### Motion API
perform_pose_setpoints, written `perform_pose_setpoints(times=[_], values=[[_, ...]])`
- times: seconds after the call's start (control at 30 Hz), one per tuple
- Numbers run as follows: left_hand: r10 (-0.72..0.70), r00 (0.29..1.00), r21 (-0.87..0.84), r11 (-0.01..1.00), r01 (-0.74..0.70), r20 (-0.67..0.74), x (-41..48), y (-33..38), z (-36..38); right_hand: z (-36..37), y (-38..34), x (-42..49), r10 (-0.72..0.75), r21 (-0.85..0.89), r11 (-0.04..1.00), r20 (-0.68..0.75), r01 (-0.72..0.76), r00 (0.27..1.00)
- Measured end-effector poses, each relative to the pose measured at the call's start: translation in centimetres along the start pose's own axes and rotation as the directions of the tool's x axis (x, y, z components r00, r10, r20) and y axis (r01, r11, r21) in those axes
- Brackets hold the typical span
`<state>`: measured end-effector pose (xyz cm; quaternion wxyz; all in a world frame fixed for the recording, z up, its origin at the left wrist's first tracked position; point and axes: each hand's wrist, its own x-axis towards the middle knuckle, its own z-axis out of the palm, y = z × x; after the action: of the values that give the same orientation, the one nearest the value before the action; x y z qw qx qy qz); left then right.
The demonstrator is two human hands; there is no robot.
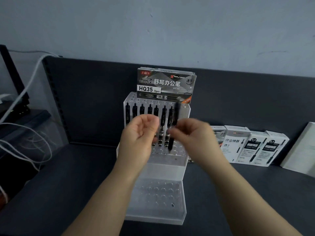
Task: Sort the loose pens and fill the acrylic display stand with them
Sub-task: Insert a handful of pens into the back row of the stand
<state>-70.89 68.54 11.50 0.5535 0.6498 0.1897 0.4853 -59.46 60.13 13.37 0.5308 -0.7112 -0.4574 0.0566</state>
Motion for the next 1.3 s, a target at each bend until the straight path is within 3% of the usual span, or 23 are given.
perform_pose_setpoints(times=[0.07, 0.13, 0.27, 0.47, 0.77, 0.97, 1.2, 1.3], values=[[0.050, 0.997, 0.259, 0.964, -0.062, 0.055, 0.1, -0.9, -0.6, -1.2, 0.3, 1.2, 0.032, 0.097, 0.995, -0.121, -0.020, 0.992], [0.056, 0.989, 0.502, 0.857, -0.116, 0.134, 0.0, -2.0, -0.8, -1.7, 0.8, 2.1, 0.041, 0.109, 0.994, -0.181, -0.021, 0.983], [0.089, 0.961, 0.705, 0.663, -0.253, 0.261, -0.6, -3.7, -0.3, -0.6, 2.4, 2.9, 0.057, 0.051, 0.997, -0.163, -0.049, 0.985], [0.137, 0.956, 0.732, 0.617, -0.288, 0.261, -0.8, -4.2, 0.0, 0.5, 4.1, 3.0, -0.006, -0.149, 0.989, -0.117, -0.011, 0.993], [0.095, 0.976, 0.765, 0.608, -0.211, 0.194, -1.0, -4.2, 0.8, 0.5, 4.4, 3.7, -0.070, -0.403, 0.910, 0.083, 0.098, 0.994], [0.058, 0.988, 0.790, 0.595, -0.151, 0.145, -1.3, -3.9, 1.3, 0.0, 5.3, 3.9, -0.065, -0.370, 0.923, 0.129, 0.109, 0.989], [0.084, 0.985, 0.795, 0.583, -0.170, 0.150, -1.4, -4.1, 1.3, -1.7, 6.1, 0.7, -0.105, -0.173, 0.977, 0.140, 0.129, 0.985], [0.096, 0.986, 0.790, 0.590, -0.168, 0.138, -1.5, -4.2, 1.3, -3.8, 7.5, -1.8, -0.113, -0.227, 0.964, 0.123, 0.139, 0.986]])
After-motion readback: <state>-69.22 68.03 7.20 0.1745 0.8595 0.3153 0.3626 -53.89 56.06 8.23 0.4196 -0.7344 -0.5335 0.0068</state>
